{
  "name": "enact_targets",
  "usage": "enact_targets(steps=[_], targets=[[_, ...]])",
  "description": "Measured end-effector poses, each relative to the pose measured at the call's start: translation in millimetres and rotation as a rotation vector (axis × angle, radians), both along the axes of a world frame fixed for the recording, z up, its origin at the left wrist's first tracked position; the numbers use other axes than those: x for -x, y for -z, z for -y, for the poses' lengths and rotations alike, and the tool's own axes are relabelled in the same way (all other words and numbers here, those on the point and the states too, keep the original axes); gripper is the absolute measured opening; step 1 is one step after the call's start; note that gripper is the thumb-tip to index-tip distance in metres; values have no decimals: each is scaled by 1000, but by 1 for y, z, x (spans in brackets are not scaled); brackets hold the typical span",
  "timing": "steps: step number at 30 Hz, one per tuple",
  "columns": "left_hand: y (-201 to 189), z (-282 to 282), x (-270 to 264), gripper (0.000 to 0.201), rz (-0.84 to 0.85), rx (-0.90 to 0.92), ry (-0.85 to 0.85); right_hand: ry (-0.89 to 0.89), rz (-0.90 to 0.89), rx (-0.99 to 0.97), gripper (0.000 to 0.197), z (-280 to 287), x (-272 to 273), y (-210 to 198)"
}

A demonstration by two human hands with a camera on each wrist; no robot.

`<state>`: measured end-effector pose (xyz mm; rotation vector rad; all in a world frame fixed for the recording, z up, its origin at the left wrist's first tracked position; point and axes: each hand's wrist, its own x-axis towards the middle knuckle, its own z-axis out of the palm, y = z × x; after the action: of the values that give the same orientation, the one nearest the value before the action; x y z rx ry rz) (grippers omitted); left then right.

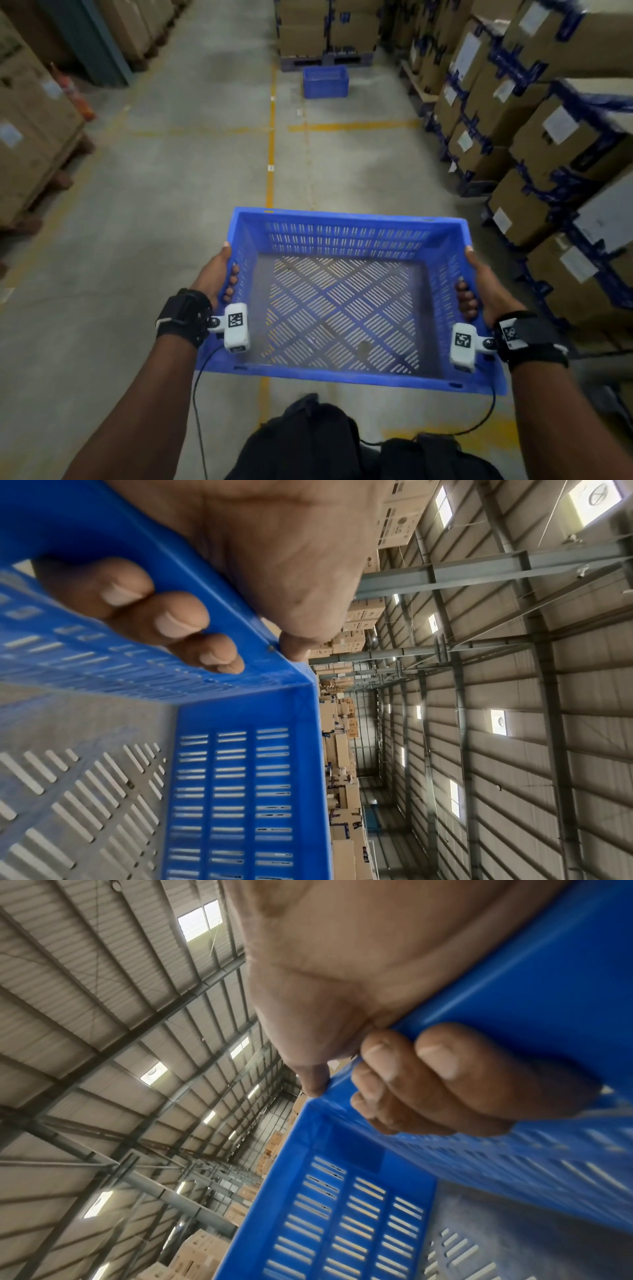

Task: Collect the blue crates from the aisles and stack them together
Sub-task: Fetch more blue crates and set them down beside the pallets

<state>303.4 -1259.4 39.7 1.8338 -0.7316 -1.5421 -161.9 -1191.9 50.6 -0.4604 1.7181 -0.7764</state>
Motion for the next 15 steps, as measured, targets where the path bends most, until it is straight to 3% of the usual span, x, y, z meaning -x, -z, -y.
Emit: enact_targets(steps=[6, 15], targets=[[-24, 170, 46, 61, -14, 24, 68, 74, 0, 28, 75, 138, 45, -23], [-11, 414, 127, 61, -4, 7, 57, 7, 27, 36, 75, 390, 124, -4]])
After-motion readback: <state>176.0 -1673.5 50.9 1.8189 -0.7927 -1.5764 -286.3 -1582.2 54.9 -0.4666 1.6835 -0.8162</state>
